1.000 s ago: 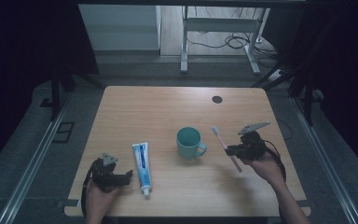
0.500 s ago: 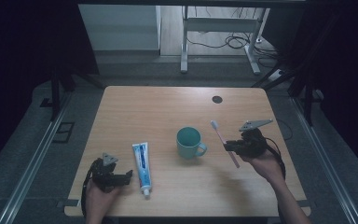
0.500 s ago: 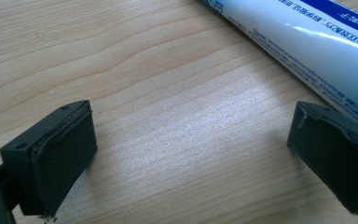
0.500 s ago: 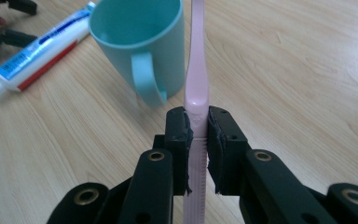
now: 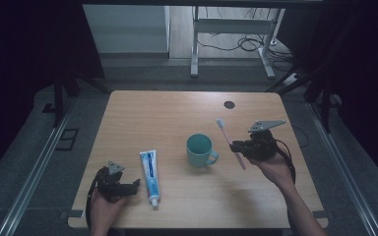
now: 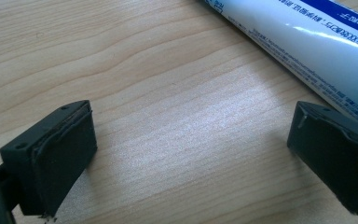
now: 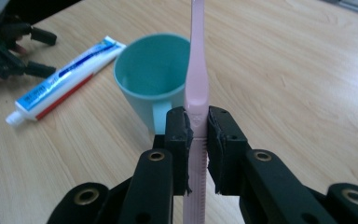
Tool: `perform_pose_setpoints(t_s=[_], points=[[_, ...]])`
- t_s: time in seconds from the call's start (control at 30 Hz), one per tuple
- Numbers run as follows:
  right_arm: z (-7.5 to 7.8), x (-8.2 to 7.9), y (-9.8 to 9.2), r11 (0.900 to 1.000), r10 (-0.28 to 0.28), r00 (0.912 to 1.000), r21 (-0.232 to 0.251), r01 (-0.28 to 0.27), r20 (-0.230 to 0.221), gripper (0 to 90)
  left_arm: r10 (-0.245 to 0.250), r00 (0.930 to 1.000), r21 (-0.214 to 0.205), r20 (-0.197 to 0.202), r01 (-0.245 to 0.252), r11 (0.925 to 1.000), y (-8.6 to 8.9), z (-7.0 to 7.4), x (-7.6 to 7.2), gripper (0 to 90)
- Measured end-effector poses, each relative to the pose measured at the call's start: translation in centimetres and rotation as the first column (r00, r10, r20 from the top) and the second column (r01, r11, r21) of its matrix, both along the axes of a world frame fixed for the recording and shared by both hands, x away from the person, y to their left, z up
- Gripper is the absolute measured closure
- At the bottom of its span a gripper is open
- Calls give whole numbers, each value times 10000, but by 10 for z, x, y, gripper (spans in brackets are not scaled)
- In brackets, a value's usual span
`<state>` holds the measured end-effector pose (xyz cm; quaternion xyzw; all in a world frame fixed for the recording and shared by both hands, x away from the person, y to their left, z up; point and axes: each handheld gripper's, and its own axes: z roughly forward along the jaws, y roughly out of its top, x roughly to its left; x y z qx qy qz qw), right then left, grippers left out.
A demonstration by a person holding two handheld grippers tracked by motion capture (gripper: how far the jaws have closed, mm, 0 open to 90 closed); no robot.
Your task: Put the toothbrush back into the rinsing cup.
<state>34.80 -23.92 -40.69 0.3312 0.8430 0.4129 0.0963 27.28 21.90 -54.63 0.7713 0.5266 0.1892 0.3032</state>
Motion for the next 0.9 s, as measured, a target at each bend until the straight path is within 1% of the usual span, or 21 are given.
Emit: perform_pose_setpoints(t_s=[0.03, 0.07, 0.1, 0.17, 0.27, 0.37, 0.4, 0.43, 0.47, 0.53, 0.63, 0.77, 0.8, 0.9], points=[[3, 1, 4, 10000, 9, 10000, 60, -9, 89, 782, -24, 10000, 24, -14, 24, 10000, 0, 0, 0, 12], [3, 1, 4, 10000, 9, 10000, 60, -9, 89, 782, -24, 10000, 24, -14, 24, 10000, 0, 0, 0, 12], [5, 2, 9, 9999, 15, 9997, 120, -18, 235, 782, -24, 10000, 23, -16, 24, 10000, 0, 0, 0, 12], [5, 3, 10, 9999, 23, 9996, 148, -27, 285, 782, -19, 10000, 18, -12, 19, 10000, 0, 0, 0, 12], [9, 6, 17, 9996, 41, 9985, 276, -56, 539, 782, 0, 10000, 0, -2, 0, 10000, 0, 0, 0, 12], [10, 7, 21, 9995, 2, 9978, 330, -24, 664, 782, 3, 10000, -2, 0, -3, 10000, 0, 0, 0, 12], [11, 9, 24, 9991, -22, 9968, 429, -12, 805, 782, 3, 10000, -2, 0, -3, 10000, 0, 0, 0, 12], [11, 9, 24, 9991, -22, 9968, 429, -12, 805, 782, 4, 10000, -2, 0, -4, 10000, 0, 0, 0, 12], [12, 10, 27, 9985, -68, 9956, 544, 18, 933, 782, 3, 10000, -4, -1, -3, 10000, 0, 0, 0, 12], [13, 11, 28, 9983, -83, 9951, 587, 25, 983, 782, 3, 10000, -1, 0, -3, 10000, 0, 0, 0, 12], [15, 14, 34, 9968, -140, 9925, 797, 43, 1216, 782, 1, 10000, -1, -2, -1, 10000, 0, 0, 0, 12], [15, 16, 39, 9961, -170, 9908, 880, 51, 1342, 783, 2, 10000, -1, -1, -2, 10000, 0, 0, 0, 12], [16, 17, 41, 9955, -184, 9893, 944, 47, 1448, 782, 3, 10000, -1, 0, -3, 10000, 0, 0, 0, 12], [16, 18, 43, 9950, -179, 9888, 1002, 30, 1484, 782, 2, 10000, -1, 0, -2, 10000, 0, 0, 0, 12]])
